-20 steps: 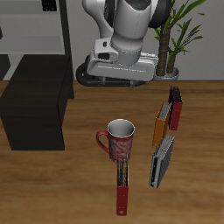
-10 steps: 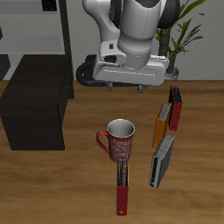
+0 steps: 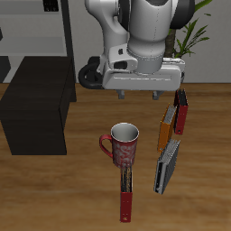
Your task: Place the right red book upright on top of the shelf
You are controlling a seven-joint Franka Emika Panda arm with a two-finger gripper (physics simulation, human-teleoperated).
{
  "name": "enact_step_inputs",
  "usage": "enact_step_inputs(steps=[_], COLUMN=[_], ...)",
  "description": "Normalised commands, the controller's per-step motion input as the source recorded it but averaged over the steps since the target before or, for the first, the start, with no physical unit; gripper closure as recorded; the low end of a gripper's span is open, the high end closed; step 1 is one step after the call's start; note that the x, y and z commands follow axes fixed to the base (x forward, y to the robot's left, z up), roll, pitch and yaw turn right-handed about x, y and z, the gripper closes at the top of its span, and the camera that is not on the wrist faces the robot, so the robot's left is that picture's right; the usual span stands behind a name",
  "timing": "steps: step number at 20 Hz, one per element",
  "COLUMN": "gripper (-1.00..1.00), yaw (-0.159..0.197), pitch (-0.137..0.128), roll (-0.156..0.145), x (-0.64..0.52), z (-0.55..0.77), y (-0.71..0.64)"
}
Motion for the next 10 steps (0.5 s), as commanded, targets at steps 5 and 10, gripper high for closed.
enact_step_inputs(steps=[5,10], gripper=[-1.0,-1.0], yaw=[0.036,0.101], pitch=[-0.034,-0.041], roll=[0.057,0.027], x=[0.28,0.35], z=[0.04,-0.05], y=[0.0,-0.17])
